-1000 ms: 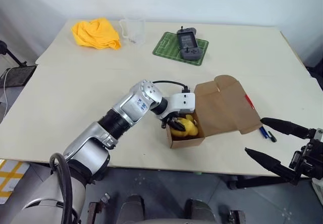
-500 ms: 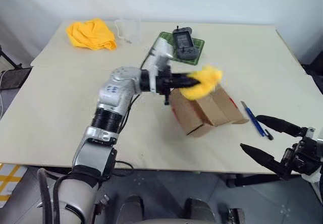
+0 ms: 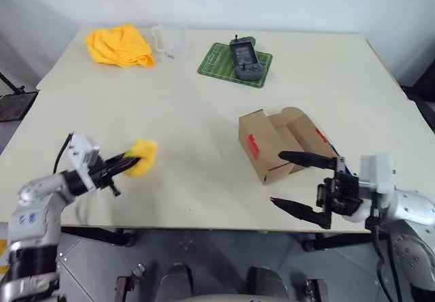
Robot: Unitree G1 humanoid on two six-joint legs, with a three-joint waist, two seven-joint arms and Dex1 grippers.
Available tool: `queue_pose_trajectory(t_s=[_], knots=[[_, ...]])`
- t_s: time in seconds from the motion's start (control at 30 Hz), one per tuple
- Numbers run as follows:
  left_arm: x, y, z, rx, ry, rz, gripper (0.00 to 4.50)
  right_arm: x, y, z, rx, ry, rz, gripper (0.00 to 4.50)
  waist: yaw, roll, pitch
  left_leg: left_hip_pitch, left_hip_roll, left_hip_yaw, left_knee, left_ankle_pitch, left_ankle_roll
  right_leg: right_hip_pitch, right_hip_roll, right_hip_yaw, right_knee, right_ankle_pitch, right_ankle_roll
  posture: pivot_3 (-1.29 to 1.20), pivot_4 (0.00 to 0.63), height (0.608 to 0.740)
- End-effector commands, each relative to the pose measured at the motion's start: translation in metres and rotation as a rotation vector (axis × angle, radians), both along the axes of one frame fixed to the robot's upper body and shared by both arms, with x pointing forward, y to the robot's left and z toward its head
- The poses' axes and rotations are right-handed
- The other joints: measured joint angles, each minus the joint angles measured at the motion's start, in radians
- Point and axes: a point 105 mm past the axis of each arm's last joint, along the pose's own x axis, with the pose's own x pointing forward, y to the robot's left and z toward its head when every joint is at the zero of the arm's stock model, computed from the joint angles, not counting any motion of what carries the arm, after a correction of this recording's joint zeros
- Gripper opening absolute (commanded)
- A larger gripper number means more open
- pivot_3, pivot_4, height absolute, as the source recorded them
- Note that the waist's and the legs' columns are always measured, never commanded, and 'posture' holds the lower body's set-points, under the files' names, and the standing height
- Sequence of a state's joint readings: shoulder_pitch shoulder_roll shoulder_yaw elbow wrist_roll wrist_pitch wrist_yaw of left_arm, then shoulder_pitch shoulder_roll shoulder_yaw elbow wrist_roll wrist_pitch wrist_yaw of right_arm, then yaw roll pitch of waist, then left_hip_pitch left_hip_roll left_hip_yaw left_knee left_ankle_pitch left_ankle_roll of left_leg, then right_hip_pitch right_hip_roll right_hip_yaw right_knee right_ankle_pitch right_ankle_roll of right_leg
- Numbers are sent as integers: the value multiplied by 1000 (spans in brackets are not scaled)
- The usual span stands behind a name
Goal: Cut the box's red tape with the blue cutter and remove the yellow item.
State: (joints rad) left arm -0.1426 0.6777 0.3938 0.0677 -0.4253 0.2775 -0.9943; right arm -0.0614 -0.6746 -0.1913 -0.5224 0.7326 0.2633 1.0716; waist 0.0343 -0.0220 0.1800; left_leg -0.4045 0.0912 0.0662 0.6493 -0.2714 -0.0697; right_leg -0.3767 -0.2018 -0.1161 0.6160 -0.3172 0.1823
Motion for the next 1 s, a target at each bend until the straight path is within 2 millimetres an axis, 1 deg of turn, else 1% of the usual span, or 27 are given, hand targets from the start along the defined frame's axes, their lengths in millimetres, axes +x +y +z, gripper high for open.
queue_pose_trajectory(t_s=[0.03, 0.13, 0.2, 0.27, 0.33, 0.43, 0.47, 0.53, 0.63, 0.7, 0.77, 0.87, 1.0], knots=[[-4, 5, 16, -1, -76, 49, 945, 2, -2, 2, -12, -19, 21, 4500, 9, 0, 0, 0, 0, 0, 0, 0, 0, 0, 0, 0, 0, 0, 0, 0, 150, 740], [-1, -10, 20, 15, -95, 2, 1889, 5, -5, 2, -16, -16, 15, 4500, 14, 0, 0, 0, 0, 0, 0, 0, 0, 0, 0, 0, 0, 0, 0, 0, 150, 740], [2, -13, 21, 23, -80, -15, 2547, 7, -8, 2, -18, -13, 7, 4500, 14, 0, 0, 0, 0, 0, 0, 0, 0, 0, 0, 0, 0, 0, 0, 0, 150, 740], [2, -8, 26, 33, -86, -21, 3176, 9, -12, 3, -24, -9, -6, 4500, 12, 0, 0, 0, 0, 0, -1, 0, 0, 0, 0, 0, 1, 0, 0, 0, 150, 740], [-2, 2, 32, 25, -80, -19, 3776, 10, -17, 5, -19, -7, -29, 4500, 4, 0, 0, 0, 0, 0, -1, 0, 0, 0, 0, 0, 0, 0, 0, 0, 150, 740], [-15, 27, 43, 53, -72, 3, 3776, 10, -26, 5, -34, -10, -59, 4500, -11, 0, 0, 1, 0, 0, -3, 0, 0, -2, 0, 0, 1, 0, 0, 0, 150, 740], [-20, 35, 44, 67, -60, 9, 3776, 9, -29, 6, -39, -9, -65, 4500, -14, 0, 0, 1, 0, 1, -3, 0, 0, -2, 0, 0, 1, 0, 0, 0, 150, 740], [-34, 53, 37, 127, -5, 22, 3776, 4, -37, 5, -61, 9, -72, 4500, -17, 0, 0, 1, 0, 1, -4, 0, 0, -3, 0, 0, 1, 0, 0, 0, 150, 740], [-51, 66, 25, 192, 32, 34, 3776, -4, -48, -2, -118, 20, -82, 4500, -14, 1, 0, 1, 0, 2, -5, -1, -1, -3, 0, 0, 0, 0, 0, 0, 150, 740], [-60, 68, 16, 223, 43, 31, 3776, -7, -53, -6, -128, 21, -102, 4500, -11, 1, 0, 1, 0, 2, -5, -1, -1, -2, 0, 0, -1, 0, 0, 0, 150, 740], [-62, 68, 6, 255, 45, 38, 3776, -9, -54, -9, -129, 21, -114, 4500, -7, 1, 0, 1, 1, 2, -3, -1, 0, -2, 0, 0, -2, 0, 0, 0, 150, 740], [-57, 57, 1, 265, 9, 31, 3776, -13, -53, -18, -137, 23, -117, 4500, -3, 0, 0, 1, 1, 2, -2, -1, 0, -1, 0, 0, -2, 0, 0, 0, 150, 740], [-48, 45, 1, 264, -45, 36, 3776, -13, -52, -24, -136, 8, -143, 4500, -7, 0, 0, 1, 1, 2, -3, -2, 0, -1, 0, 0, -2, 0, 0, 0, 150, 740]])
